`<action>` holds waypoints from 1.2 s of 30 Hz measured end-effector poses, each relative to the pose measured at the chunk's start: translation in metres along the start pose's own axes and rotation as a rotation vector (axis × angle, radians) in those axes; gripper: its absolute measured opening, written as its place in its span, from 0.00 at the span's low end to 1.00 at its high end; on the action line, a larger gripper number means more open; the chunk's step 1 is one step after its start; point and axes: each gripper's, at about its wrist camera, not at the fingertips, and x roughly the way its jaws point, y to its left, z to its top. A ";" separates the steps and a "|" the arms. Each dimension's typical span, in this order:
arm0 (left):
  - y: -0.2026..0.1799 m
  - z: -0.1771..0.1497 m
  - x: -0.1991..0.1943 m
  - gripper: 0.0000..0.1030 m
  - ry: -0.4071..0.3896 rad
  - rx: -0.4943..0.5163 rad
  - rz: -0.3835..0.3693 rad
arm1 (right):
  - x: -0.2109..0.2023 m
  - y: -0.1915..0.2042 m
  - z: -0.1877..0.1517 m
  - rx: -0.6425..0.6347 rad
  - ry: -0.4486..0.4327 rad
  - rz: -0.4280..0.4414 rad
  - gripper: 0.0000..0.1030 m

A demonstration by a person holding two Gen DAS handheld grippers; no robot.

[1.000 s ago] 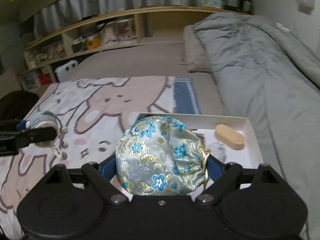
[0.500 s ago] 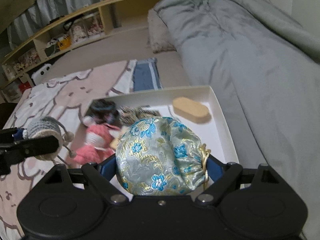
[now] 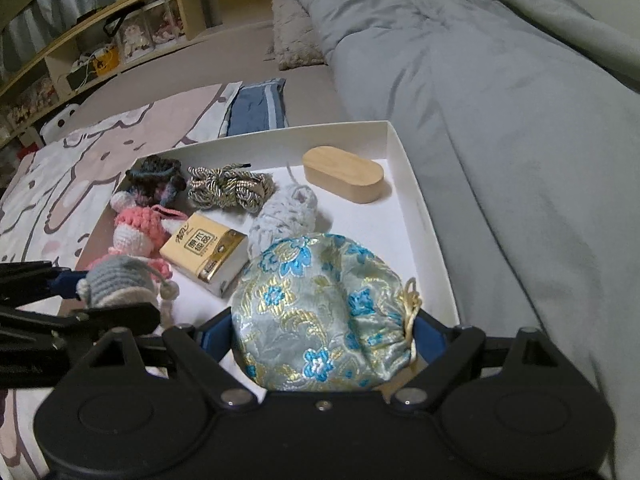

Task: Organize objects
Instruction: 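Carry the snail and floral pouch over the white tray with both tools, then lower the snail and floral pouch into the tray and open both tools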

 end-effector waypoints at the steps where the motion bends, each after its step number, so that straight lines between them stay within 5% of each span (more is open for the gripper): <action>1: -0.001 -0.002 0.002 0.77 0.003 0.007 0.003 | 0.001 -0.001 0.000 0.008 -0.001 0.003 0.90; 3: -0.002 -0.003 0.004 0.86 0.005 0.014 0.017 | 0.002 -0.003 0.000 0.036 0.008 0.015 0.95; 24: -0.004 -0.001 -0.022 0.87 0.018 0.015 0.052 | -0.031 0.002 0.000 0.050 -0.020 0.018 0.97; 36: -0.001 0.008 -0.077 0.98 -0.047 -0.008 0.129 | -0.078 0.021 0.007 0.063 -0.084 0.023 0.97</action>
